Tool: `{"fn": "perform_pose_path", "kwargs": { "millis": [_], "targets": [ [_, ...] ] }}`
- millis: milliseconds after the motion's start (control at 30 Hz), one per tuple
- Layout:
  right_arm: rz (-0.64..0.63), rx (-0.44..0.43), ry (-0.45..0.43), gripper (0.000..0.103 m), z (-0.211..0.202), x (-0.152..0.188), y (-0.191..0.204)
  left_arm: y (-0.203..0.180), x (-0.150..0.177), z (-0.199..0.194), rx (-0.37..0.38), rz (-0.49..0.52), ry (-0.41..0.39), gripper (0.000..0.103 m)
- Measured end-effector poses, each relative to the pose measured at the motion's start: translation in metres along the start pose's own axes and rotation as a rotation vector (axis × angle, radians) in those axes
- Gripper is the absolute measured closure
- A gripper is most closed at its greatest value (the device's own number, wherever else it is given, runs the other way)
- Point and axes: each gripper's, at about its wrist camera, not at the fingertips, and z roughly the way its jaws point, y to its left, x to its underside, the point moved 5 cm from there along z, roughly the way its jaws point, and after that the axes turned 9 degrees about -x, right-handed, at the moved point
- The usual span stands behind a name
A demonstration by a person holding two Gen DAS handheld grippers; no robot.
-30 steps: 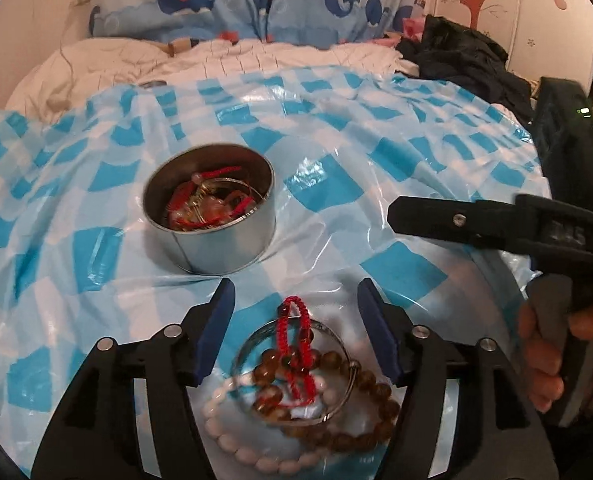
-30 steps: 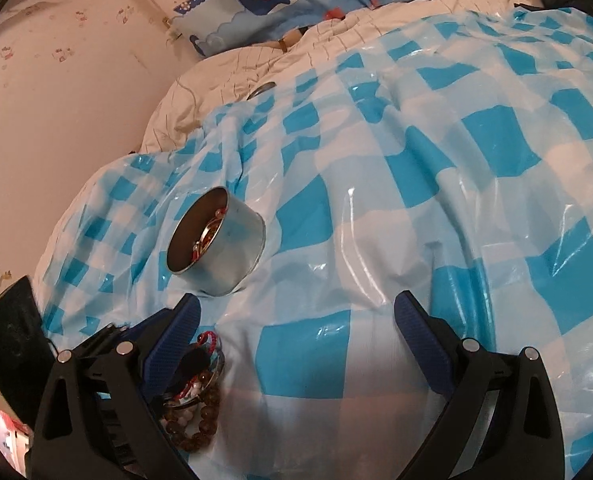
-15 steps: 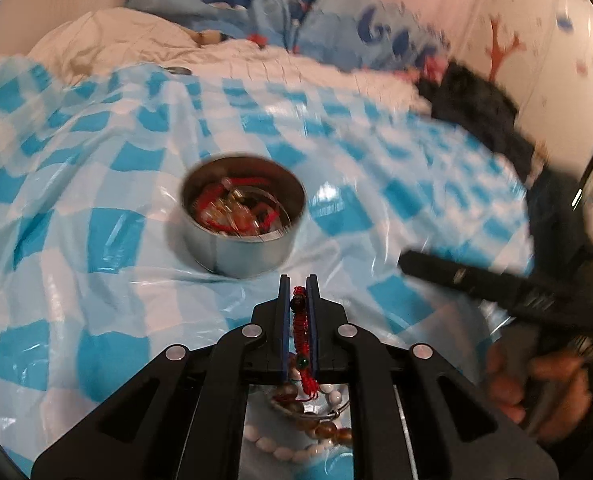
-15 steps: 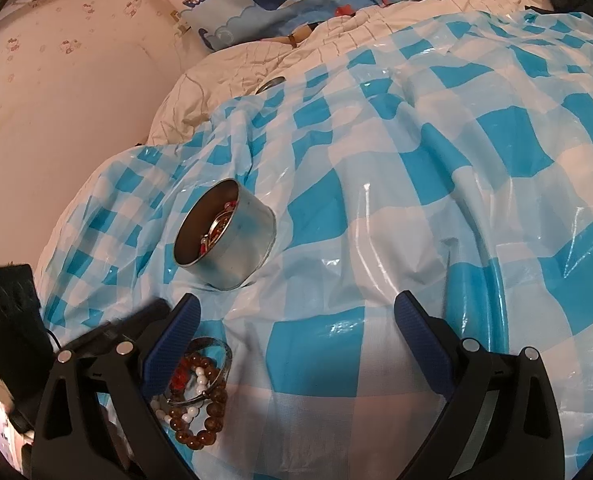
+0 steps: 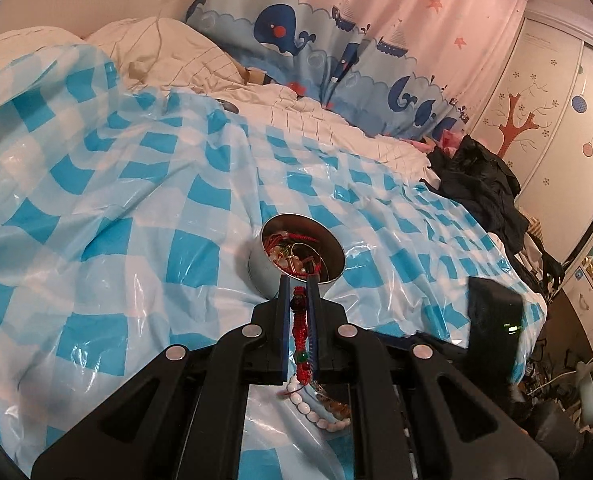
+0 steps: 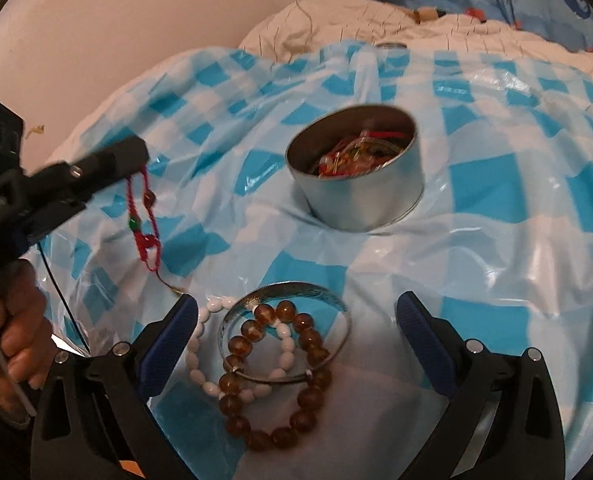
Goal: Organize jewelry
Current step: 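Lift the red bead string with the left tool toward the tin, then carry the red bead string over the silver tin and open the left tool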
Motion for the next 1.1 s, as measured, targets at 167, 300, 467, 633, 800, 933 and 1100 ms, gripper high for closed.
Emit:
{"fn": "perform_pose_path", "kwargs": {
  "millis": [167,300,467,633,800,933,1100],
  "targets": [
    [-0.026,0.016,0.033,0.007,0.009,0.003,0.002,0.002,0.001,-0.001,0.001,-0.001,0.004,0.096],
    [-0.081,0.044,0.062,0.032,0.012,0.006,0.007,0.002,0.001,0.0,-0.004,0.0,0.007,0.096],
    [-0.045,0.024,0.039,0.036,0.006,0.005,0.0,0.002,0.002,0.003,-0.011,-0.001,0.014,0.096],
    [0.029,-0.056,-0.061,0.036,-0.014,-0.007,-0.006,0.002,0.003,0.004,-0.012,0.002,0.017,0.096],
    [0.042,-0.04,-0.111,0.036,-0.025,-0.014,-0.01,-0.002,0.005,0.008,-0.013,0.018,0.026,0.096],
    [0.047,-0.021,-0.141,0.036,-0.033,-0.019,-0.012,-0.01,0.0,0.019,0.002,0.026,0.035,0.096],
    [0.044,0.0,-0.189,0.036,-0.045,-0.034,-0.017,-0.032,-0.024,0.04,0.051,0.023,0.012,0.096]
  ]
}}
